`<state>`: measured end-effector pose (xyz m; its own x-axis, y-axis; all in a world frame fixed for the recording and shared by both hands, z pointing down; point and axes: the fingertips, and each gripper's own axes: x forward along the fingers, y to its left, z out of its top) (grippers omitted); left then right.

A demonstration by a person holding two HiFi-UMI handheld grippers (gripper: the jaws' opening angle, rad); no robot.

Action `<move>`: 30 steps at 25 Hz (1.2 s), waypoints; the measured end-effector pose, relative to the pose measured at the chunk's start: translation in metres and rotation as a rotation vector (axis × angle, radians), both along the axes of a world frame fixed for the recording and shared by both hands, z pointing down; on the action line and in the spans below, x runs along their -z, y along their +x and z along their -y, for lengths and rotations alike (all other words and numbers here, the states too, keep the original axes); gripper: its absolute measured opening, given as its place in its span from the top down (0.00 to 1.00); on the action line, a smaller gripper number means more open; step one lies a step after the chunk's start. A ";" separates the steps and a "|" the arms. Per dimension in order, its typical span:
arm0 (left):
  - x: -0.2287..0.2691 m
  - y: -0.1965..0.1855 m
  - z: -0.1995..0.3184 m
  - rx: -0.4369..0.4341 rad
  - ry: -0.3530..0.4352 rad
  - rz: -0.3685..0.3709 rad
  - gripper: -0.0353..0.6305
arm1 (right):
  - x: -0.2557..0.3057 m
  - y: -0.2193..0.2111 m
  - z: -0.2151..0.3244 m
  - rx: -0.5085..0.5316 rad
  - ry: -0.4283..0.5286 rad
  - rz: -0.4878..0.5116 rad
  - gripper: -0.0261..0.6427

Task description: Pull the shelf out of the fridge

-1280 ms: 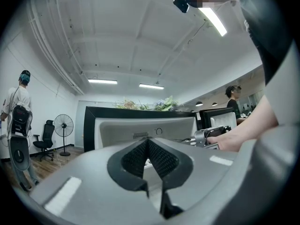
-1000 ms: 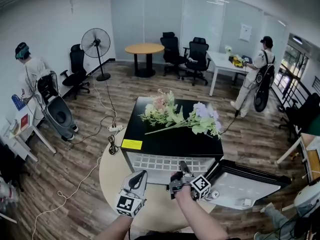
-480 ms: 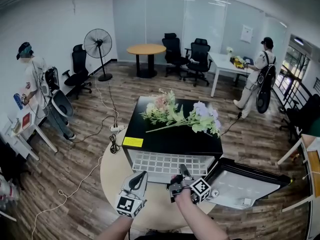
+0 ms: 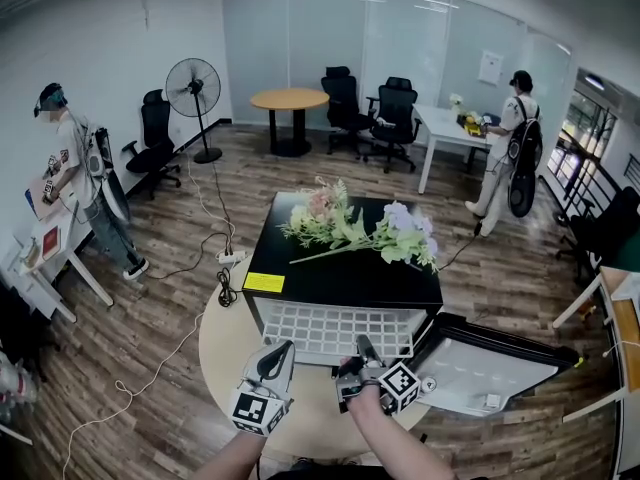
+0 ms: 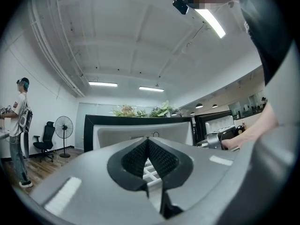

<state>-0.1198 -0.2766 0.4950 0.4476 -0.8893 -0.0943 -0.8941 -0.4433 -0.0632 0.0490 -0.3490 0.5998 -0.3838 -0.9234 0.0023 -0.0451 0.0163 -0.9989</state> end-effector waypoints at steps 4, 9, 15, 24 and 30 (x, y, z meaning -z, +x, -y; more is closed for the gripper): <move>0.005 0.003 -0.001 -0.008 0.011 0.002 0.95 | 0.000 -0.001 -0.008 0.011 0.000 -0.009 0.91; 0.011 0.004 -0.004 -0.008 0.021 0.000 0.95 | -0.002 -0.001 -0.021 0.021 -0.012 -0.018 0.91; 0.016 0.007 -0.007 -0.013 0.034 -0.004 0.95 | -0.002 -0.001 -0.034 0.036 -0.010 -0.032 0.91; 0.025 0.016 -0.015 -0.036 0.048 -0.015 0.95 | 0.005 0.000 -0.054 0.056 -0.022 -0.031 0.91; 0.027 0.024 -0.023 -0.051 0.054 -0.018 0.95 | 0.003 0.005 -0.068 0.073 -0.022 -0.088 0.91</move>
